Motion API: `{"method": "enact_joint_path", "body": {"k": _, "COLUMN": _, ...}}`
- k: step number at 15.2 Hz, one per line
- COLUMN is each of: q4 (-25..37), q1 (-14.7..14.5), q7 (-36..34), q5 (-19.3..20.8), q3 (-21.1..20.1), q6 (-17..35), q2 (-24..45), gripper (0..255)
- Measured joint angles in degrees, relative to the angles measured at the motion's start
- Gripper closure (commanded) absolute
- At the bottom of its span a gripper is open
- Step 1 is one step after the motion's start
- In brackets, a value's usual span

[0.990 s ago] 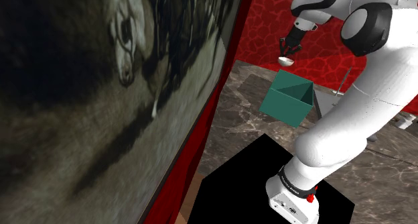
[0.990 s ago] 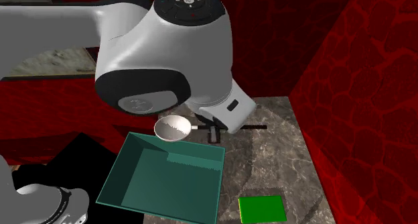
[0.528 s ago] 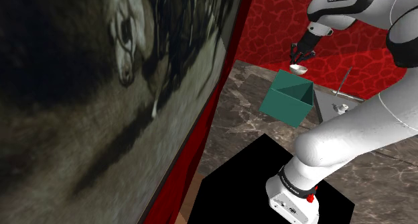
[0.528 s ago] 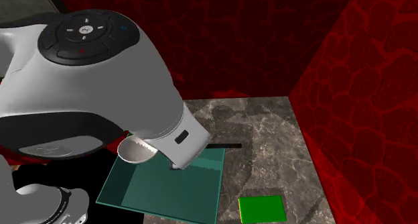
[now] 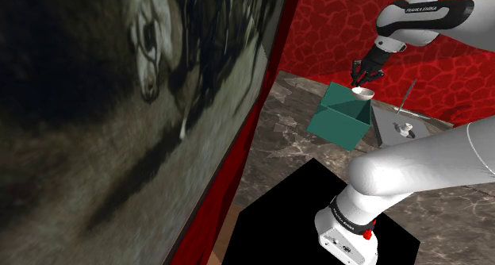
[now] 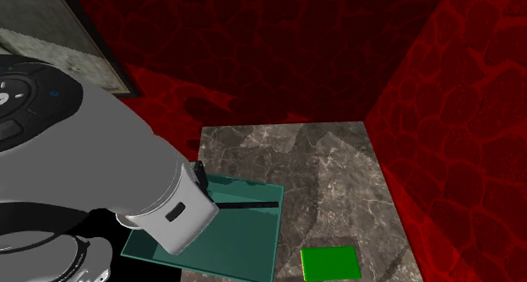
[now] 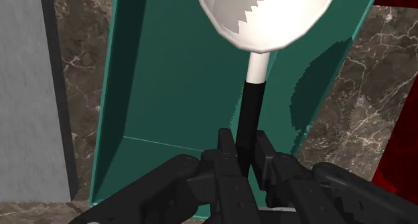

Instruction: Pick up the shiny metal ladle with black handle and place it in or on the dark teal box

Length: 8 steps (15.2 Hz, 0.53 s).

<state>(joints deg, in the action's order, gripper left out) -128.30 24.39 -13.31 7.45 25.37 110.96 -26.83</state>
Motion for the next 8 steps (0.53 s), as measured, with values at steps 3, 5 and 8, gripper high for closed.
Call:
{"method": "enact_joint_path", "body": {"k": 3, "q4": -2.21, "q1": 0.09, "q7": 0.10, "q5": 0.15, "q3": 0.33, "q6": 2.36, "q2": 0.18, "gripper": 255}}
{"method": "enact_joint_path", "body": {"k": 5, "q4": -3.62, "q1": 0.17, "q7": 0.15, "q5": 0.27, "q3": 0.53, "q6": 3.83, "q2": 0.23, "gripper": 255}}
{"method": "enact_joint_path", "body": {"k": 8, "q4": -5.55, "q1": 0.19, "q7": 0.36, "q5": 0.31, "q3": 1.00, "q6": 6.32, "q2": 0.81, "gripper": 255}}
